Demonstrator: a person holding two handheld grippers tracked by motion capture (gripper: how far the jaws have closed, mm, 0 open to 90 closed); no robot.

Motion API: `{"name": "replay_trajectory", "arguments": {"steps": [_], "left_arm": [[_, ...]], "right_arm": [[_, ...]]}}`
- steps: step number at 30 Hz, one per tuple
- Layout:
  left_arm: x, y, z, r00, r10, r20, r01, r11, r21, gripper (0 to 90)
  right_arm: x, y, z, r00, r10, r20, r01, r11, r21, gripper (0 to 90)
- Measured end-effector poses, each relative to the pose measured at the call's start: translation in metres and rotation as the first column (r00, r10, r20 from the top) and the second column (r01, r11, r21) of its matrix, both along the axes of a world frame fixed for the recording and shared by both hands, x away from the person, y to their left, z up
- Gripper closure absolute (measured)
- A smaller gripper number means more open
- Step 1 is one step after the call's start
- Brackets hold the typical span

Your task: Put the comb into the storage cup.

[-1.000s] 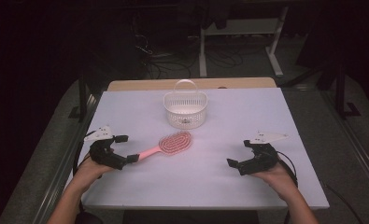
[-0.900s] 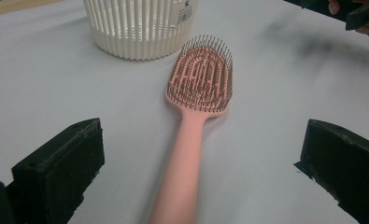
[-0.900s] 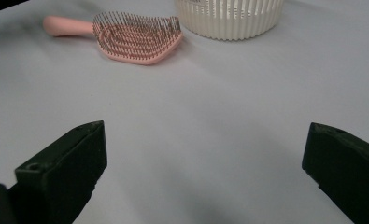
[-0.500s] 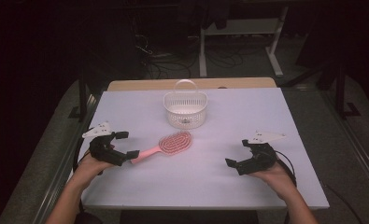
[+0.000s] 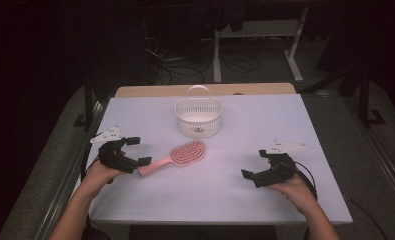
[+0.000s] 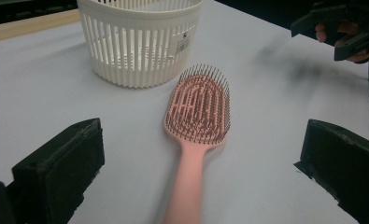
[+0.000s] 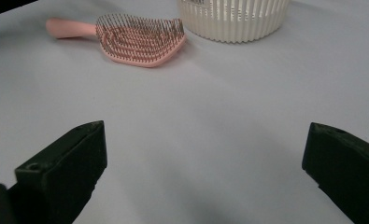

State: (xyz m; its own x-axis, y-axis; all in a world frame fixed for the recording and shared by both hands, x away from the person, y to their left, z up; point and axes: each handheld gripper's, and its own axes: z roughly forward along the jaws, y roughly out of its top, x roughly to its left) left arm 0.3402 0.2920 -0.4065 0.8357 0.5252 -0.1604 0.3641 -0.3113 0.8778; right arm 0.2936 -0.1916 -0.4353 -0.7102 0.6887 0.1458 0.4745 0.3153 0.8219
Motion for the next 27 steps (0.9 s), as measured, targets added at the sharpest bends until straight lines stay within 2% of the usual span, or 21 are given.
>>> {"name": "replay_trajectory", "arguments": {"steps": [18, 27], "left_arm": [[0.005, -0.005, 0.005, 0.9998, -0.019, 0.008, 0.019, 0.9998, 0.003, 0.1], [0.01, -0.011, 0.007, 0.9991, -0.041, -0.008, 0.041, 0.999, 0.014, 0.1]], "right_arm": [[0.001, 0.002, -0.001, 0.9999, 0.012, -0.002, -0.012, 1.0, 0.004, 0.0], [0.002, 0.001, -0.001, 0.9999, 0.016, -0.002, -0.016, 1.0, 0.005, 0.0]]}}
